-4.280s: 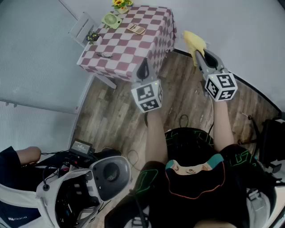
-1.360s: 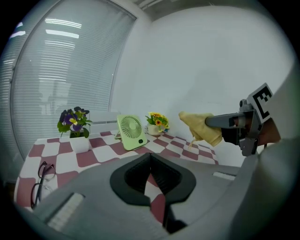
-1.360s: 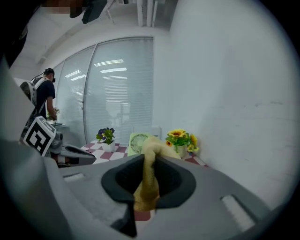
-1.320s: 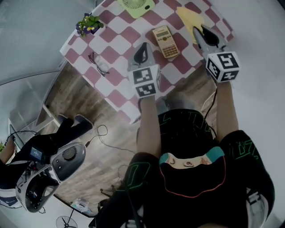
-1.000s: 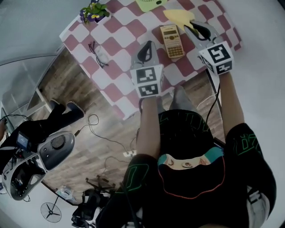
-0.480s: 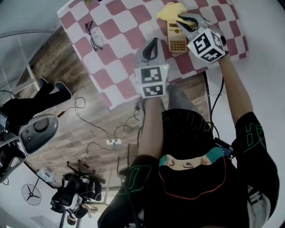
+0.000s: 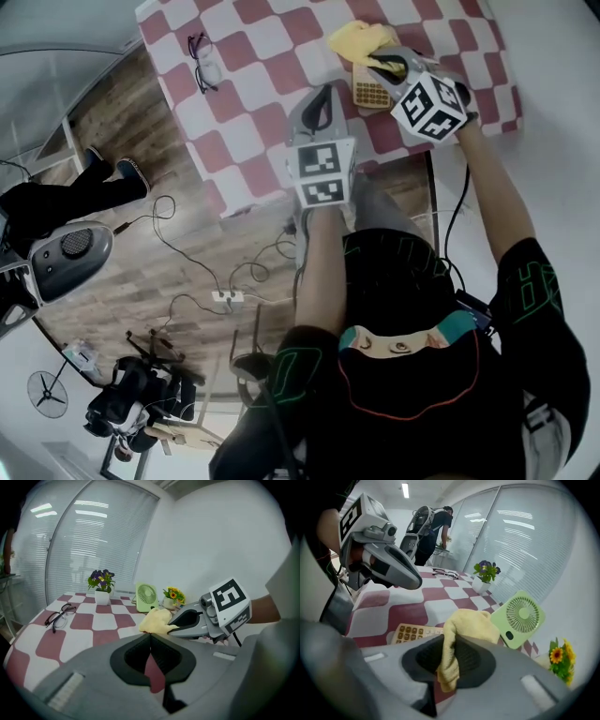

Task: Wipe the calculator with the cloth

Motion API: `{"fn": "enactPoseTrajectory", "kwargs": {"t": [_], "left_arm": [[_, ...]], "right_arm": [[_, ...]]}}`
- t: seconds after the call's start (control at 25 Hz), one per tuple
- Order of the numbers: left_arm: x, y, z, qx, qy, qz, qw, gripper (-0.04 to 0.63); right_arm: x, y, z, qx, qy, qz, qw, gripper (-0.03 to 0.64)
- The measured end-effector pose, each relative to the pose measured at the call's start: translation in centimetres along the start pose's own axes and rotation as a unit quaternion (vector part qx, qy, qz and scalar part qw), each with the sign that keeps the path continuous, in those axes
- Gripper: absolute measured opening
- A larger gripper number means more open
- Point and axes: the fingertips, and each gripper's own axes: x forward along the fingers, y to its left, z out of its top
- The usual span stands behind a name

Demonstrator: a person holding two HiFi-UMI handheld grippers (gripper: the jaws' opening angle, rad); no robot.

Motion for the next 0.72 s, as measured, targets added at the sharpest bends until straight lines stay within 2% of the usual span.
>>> {"fn": "enactPoseTrajectory", "kwargs": {"t": [0.72], "left_arm": [[-2.1, -1.8, -1.5, -0.026, -0.01, 0.035, 0.999, 0.011]], "right_arm": [[-2.7, 5.6, 0.5, -0.049, -0.017, 0.054, 0.997, 0.063]]}}
